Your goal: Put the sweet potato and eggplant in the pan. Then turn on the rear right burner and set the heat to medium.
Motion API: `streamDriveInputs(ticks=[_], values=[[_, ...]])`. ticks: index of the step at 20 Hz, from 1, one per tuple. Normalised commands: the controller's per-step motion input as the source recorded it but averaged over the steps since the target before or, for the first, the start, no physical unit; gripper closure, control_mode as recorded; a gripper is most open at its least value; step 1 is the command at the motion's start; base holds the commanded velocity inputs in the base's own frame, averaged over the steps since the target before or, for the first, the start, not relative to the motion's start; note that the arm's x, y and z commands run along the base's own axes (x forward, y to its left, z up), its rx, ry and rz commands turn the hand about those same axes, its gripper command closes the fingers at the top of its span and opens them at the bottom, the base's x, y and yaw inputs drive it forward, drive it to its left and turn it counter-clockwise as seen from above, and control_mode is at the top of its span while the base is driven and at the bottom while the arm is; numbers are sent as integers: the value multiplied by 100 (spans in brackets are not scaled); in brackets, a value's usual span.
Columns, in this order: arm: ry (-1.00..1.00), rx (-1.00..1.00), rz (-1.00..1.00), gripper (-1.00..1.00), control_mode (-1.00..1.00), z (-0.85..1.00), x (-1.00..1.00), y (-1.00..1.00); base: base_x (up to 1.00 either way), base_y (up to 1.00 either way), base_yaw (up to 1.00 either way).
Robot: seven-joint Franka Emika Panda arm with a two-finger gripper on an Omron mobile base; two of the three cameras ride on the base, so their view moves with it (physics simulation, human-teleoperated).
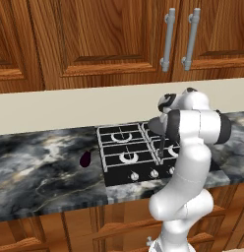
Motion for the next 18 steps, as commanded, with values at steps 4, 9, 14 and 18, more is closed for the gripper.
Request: streamDriveInputs(ticks=[4,9,14,18], values=[[0,0,0,100,-100,-20,1,0,0,0,0],[0,0,0,100,-100,-24,6,0,0,0,0],[0,0,0,100,-100,-21,8,0,0,0,0],[0,0,0,100,-100,-18,17,1,0,0,0]])
